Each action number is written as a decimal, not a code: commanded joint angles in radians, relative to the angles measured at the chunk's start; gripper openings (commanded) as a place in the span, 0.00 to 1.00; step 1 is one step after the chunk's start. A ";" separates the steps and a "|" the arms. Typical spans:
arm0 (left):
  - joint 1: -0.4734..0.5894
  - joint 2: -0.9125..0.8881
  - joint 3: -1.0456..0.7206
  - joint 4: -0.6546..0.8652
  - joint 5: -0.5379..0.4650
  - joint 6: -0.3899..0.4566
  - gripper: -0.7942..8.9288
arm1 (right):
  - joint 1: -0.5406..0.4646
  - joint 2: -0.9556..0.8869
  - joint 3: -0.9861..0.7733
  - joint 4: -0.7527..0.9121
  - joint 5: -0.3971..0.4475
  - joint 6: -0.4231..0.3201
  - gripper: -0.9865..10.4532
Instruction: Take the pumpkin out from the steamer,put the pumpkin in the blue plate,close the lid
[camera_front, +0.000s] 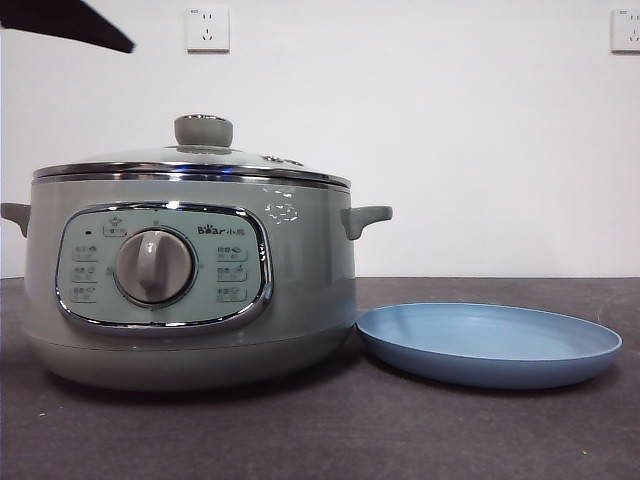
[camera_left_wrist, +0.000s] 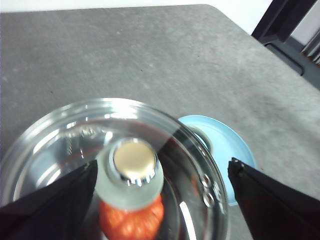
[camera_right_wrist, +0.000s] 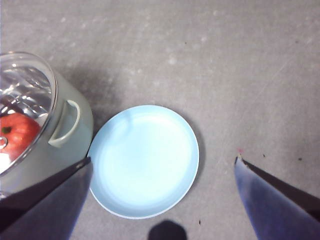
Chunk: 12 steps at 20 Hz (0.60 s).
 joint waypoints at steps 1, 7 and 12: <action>-0.040 0.070 0.037 -0.001 -0.054 0.039 0.53 | 0.000 0.000 0.003 -0.005 -0.002 0.010 0.50; -0.094 0.215 0.059 0.021 -0.162 0.069 0.53 | 0.000 0.000 0.003 -0.012 -0.001 0.010 0.50; -0.098 0.268 0.059 0.021 -0.178 0.092 0.53 | 0.000 0.000 0.003 -0.011 -0.001 0.009 0.50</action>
